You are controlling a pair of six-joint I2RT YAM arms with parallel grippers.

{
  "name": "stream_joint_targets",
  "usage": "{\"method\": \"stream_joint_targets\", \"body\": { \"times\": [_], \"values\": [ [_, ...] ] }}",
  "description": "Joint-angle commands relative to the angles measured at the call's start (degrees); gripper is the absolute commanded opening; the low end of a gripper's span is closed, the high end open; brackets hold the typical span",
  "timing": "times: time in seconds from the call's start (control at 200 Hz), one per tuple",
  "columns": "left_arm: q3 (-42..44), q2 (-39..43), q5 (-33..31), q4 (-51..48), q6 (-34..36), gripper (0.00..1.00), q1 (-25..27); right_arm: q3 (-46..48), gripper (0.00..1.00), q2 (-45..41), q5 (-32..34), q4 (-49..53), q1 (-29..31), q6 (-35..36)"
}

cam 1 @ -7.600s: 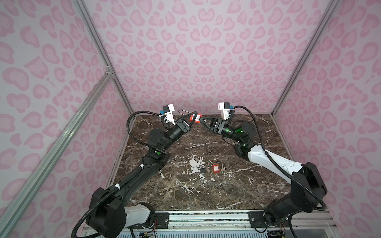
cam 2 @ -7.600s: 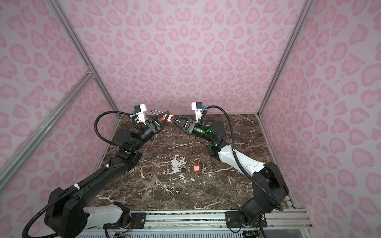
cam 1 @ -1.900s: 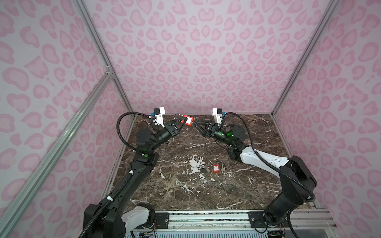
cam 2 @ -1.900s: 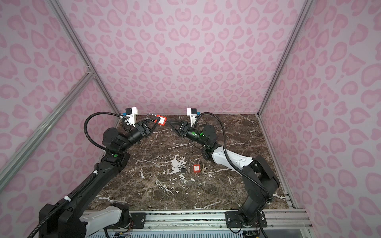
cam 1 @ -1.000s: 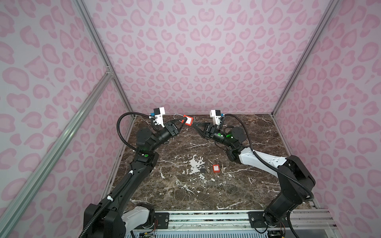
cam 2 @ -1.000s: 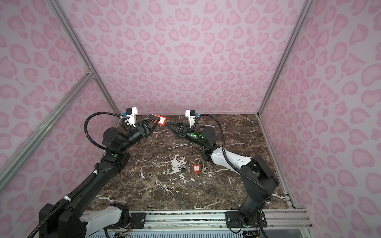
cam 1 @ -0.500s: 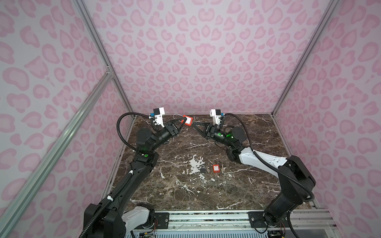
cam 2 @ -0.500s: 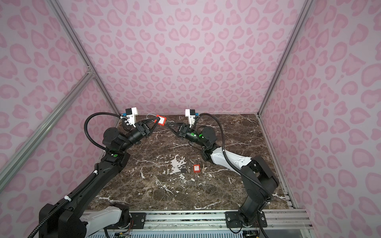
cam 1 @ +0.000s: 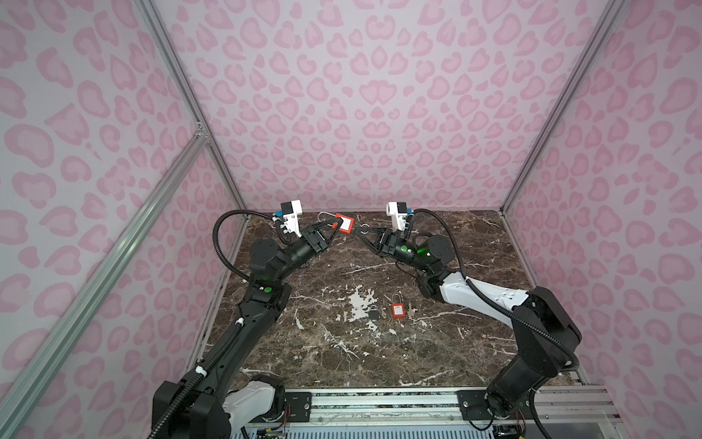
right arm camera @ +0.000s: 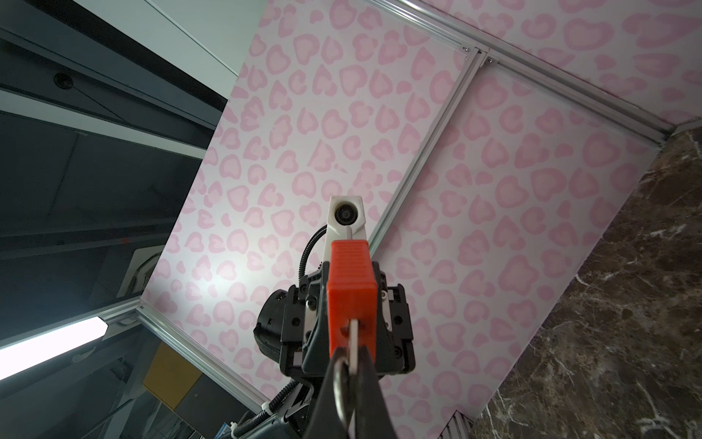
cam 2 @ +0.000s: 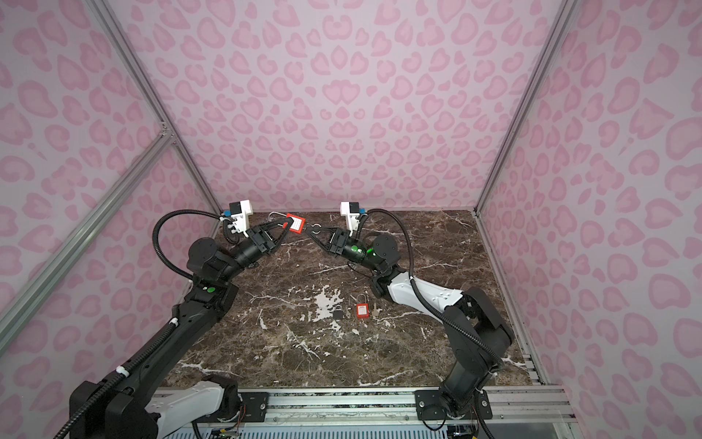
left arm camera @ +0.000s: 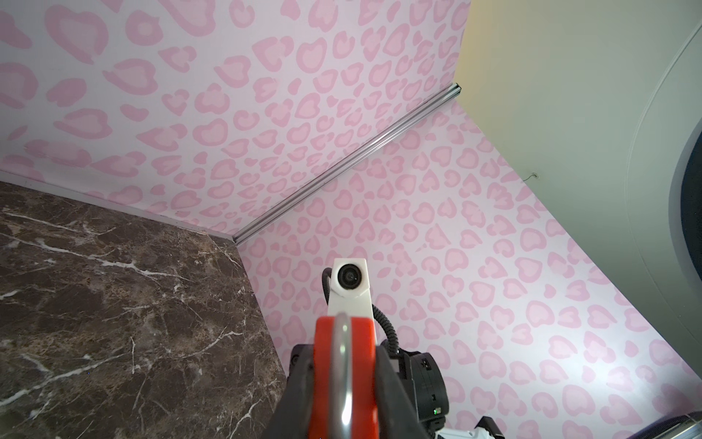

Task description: Lock with the key

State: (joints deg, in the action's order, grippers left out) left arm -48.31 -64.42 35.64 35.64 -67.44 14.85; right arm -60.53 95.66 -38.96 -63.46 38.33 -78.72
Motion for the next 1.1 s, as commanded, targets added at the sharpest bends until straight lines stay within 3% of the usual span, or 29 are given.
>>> {"method": "stream_joint_targets", "body": {
  "times": [0.0, 0.415, 0.715, 0.95, 1.095],
  "values": [
    [0.0, 1.27, -2.32, 4.71, -0.29, 0.04, -0.8, 1.1, 0.0, -0.19, 0.68, 1.42, -0.66, 0.18],
    [0.05, 2.27, -1.8, 3.76, -0.23, 0.04, -2.88, 4.13, 0.0, -2.35, 0.22, 1.5, -2.63, 0.47],
    [0.1, -0.3, 0.09, 0.47, 0.64, 0.04, -2.56, 9.67, 0.0, -6.14, -0.42, 2.16, -7.73, 0.49],
    [-0.48, -4.75, -0.48, -6.23, 7.35, 0.03, 2.87, 17.68, 0.0, -12.9, -1.47, 6.76, -13.74, 2.73],
    [-2.45, -9.98, -0.61, -10.8, 12.08, 0.03, 7.62, 21.81, 0.0, -19.86, -0.5, 17.01, -17.2, 7.58]
  ]
}}
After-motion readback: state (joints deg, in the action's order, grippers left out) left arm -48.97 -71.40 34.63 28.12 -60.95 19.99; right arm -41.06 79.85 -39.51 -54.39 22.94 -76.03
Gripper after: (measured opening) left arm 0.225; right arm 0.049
